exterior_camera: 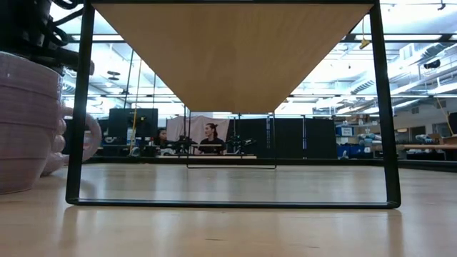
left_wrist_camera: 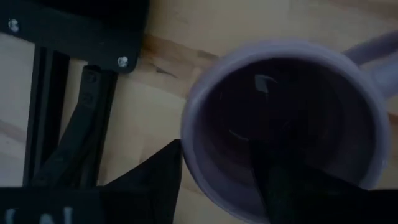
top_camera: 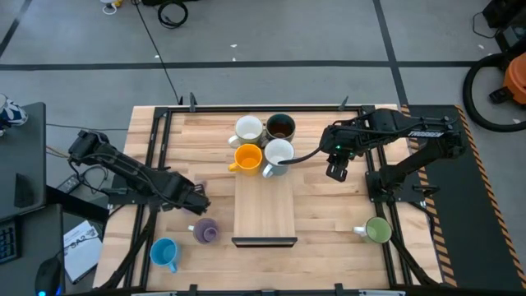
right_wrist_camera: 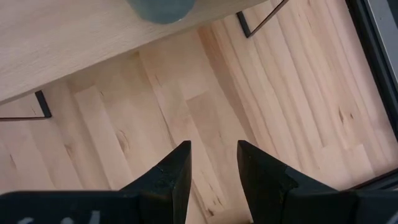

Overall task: Place coffee mugs
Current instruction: Put the top purple mug on the shelf

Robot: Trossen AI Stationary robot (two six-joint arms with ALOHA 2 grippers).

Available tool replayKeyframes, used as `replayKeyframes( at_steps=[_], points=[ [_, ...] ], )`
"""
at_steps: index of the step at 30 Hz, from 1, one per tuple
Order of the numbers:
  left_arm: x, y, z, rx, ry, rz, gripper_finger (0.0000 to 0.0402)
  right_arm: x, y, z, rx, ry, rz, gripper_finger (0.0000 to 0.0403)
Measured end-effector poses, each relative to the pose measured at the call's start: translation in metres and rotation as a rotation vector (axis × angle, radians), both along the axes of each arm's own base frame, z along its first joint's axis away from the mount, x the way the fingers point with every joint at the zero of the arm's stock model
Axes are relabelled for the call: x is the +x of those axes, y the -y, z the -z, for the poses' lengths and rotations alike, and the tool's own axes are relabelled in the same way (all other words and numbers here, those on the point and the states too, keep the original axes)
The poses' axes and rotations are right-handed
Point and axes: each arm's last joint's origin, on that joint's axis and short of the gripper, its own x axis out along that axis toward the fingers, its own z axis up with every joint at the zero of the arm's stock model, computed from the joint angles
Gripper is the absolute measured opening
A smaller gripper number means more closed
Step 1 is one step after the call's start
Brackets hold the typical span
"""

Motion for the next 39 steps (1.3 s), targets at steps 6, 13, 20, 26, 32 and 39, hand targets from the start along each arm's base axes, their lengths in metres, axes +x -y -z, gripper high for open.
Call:
replayKeyframes(
  at_steps=[6,13,20,26,32,39],
  points=[
    [-0.0016,-0.0024,-0.0004,0.047,-0.008,0.046,0.0148,0.0,0.0,0.0,0.0,0.0,0.0,0.0134],
    [-0.0032,-0.0044,-0.001,0.085,-0.021,0.107,0.0105,0.0,0.0,0.0,0.0,0.0,0.0,0.0134],
    [-0.0032,-0.0043,-0.001,0.078,-0.027,0.163,0.0083,0.0,0.0,0.0,-0.008,-0.004,-0.024,0.0134],
    [-0.0028,-0.0051,-0.0011,0.097,-0.023,0.214,0.0075,0.0,0.0,0.0,-0.009,-0.004,-0.027,0.0134],
    [-0.0027,-0.0063,-0.0012,0.126,-0.019,0.236,0.0034,0.0,0.0,0.0,-0.016,-0.008,-0.049,0.0134],
    [-0.0025,-0.0067,-0.0012,0.129,-0.024,0.289,0.0054,0.0,0.0,0.0,-0.016,-0.008,-0.049,0.0134]
  ],
)
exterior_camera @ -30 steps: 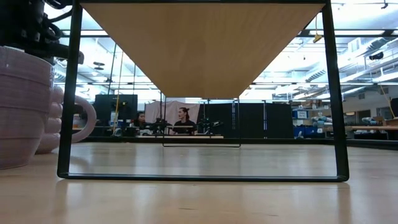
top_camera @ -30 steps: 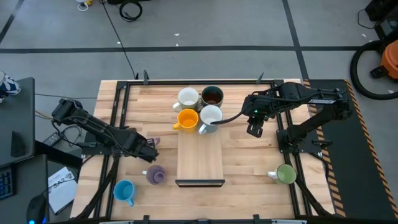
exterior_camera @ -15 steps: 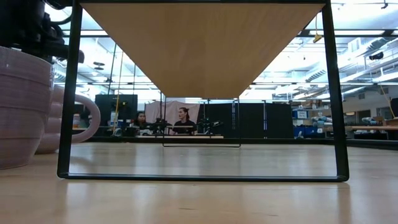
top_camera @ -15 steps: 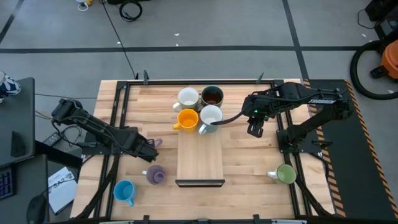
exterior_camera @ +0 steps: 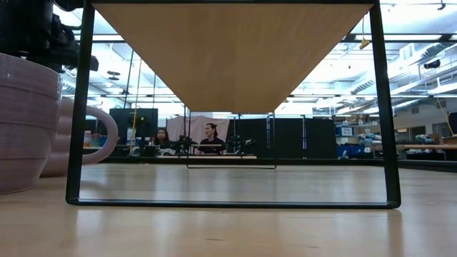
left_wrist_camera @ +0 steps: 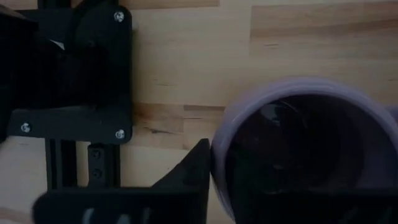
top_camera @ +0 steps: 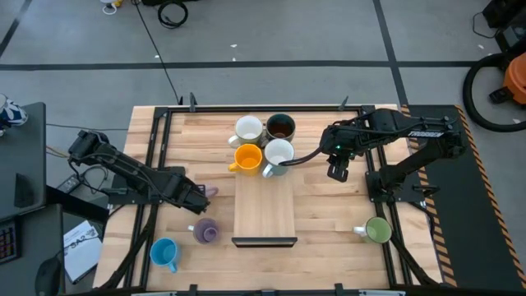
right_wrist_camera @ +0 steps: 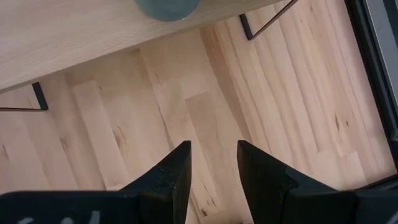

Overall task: Place coffee mugs
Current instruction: Put the top purple mug on the shelf

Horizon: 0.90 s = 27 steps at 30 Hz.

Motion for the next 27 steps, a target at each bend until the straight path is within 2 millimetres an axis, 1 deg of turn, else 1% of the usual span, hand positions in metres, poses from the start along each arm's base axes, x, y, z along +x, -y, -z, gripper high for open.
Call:
replayKeyframes(
  at_steps=[5,14,16,19,21,24,27],
  points=[
    [0.001,0.0,0.0,-0.002,0.007,0.0,0.0098,0.0,0.0,0.0,0.0,0.0,0.0,0.0134],
    [0.002,0.001,0.001,-0.014,0.027,0.0,0.0153,0.0,0.0,0.0,-0.001,0.0,0.0,0.0134],
    [0.001,0.001,0.006,-0.011,0.024,-0.005,0.0162,0.0,0.0,0.0,-0.001,0.0,0.0,0.0134],
    [-0.003,-0.001,0.019,-0.006,0.024,-0.055,0.0168,0.0,0.0,0.0,-0.001,0.0,0.0,0.0134],
    [-0.004,-0.003,0.025,-0.005,0.025,-0.07,0.0168,0.0,0.0,0.0,0.0,0.0,0.0,0.0134],
    [-0.005,-0.004,0.026,-0.005,0.012,-0.072,0.0163,0.0,0.0,0.0,-0.001,0.0,0.0,0.0134],
    [-0.005,-0.004,0.026,-0.008,0.016,-0.073,0.0147,0.0,0.0,0.0,0.0,0.0,0.0,0.0134]
  ],
)
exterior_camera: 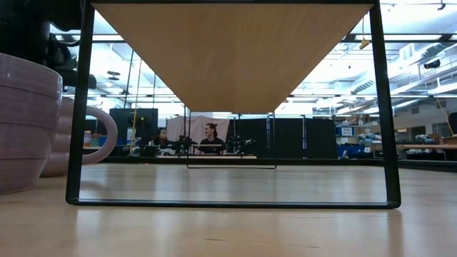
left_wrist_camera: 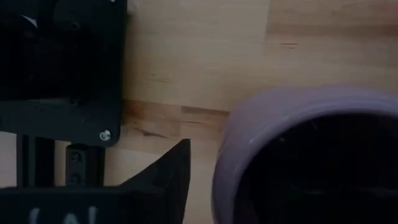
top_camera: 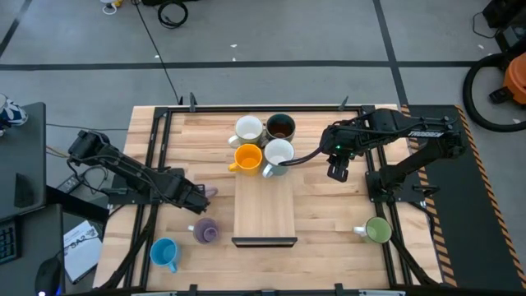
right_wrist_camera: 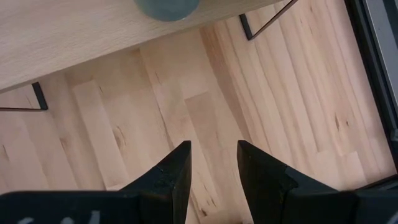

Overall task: Place coffee mugs
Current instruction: Put the top purple mug on the shelf

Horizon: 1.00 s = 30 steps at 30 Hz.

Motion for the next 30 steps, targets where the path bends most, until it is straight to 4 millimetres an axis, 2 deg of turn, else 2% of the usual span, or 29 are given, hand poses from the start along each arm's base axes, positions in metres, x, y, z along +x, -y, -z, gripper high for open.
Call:
replayKeyframes(
  at_steps=[11,16,22,30],
  points=[
    [-0.001,0.0,-0.004,-0.014,0.02,0.002,0.0046,-0.001,0.0,0.0,-0.003,-0.014,-0.007,0.0134],
    [-0.006,-0.002,-0.013,-0.024,0.041,0.018,0.0042,-0.002,0.0,0.001,-0.004,-0.019,-0.009,0.0134],
    [-0.003,-0.001,-0.039,-0.066,0.095,0.184,0.0042,-0.002,0.0,0.001,-0.01,-0.022,-0.024,0.0134],
    [0.002,0.0,-0.101,-0.079,0.138,0.422,0.0042,-0.002,0.0,0.001,-0.01,-0.025,-0.025,0.0134]
  ],
)
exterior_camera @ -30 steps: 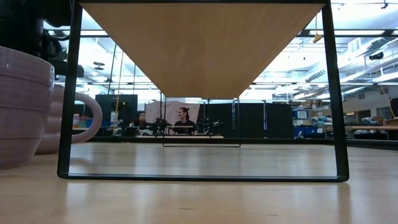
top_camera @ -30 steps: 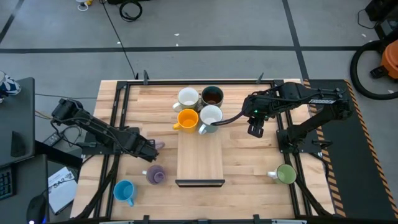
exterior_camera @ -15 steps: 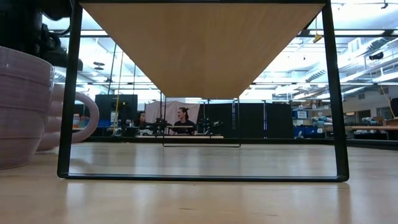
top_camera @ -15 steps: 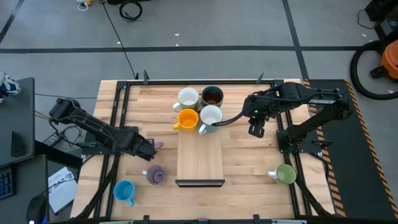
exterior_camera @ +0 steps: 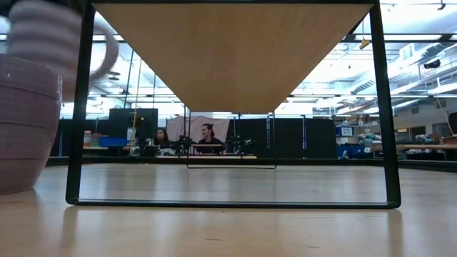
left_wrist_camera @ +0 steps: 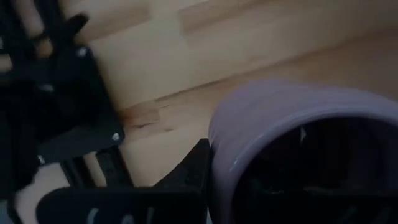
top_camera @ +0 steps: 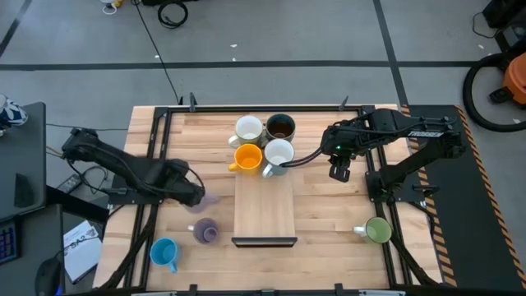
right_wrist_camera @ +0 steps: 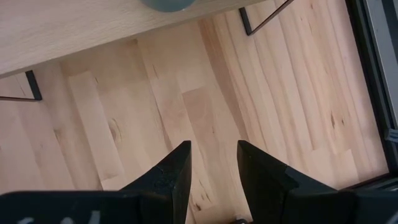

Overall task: Place coffee mugs
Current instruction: Put the top purple mug on the shelf

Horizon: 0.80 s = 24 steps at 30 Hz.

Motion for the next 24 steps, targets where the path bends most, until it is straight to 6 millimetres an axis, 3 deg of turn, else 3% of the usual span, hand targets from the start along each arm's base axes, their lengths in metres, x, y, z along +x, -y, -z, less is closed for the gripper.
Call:
replayKeyframes(
  at_steps=[5,10,14,24],
  points=[
    [0.007,0.003,-0.043,-0.029,0.139,0.189,0.0042,0.0,0.0,0.0,0.0,0.0,0.0,0.0134],
    [0.014,0.003,-0.074,0.001,0.316,0.257,0.0042,0.0,0.0,0.0,0.0,0.0,0.0,0.0134],
    [0.027,0.0,-0.082,0.019,0.383,0.283,0.0042,0.0,0.0,0.0,0.0,0.0,0.0,0.0134],
    [0.081,-0.015,-0.092,0.087,0.399,0.391,0.0042,0.0,0.0,0.0,0.001,0.001,0.001,0.0134]
  ],
)
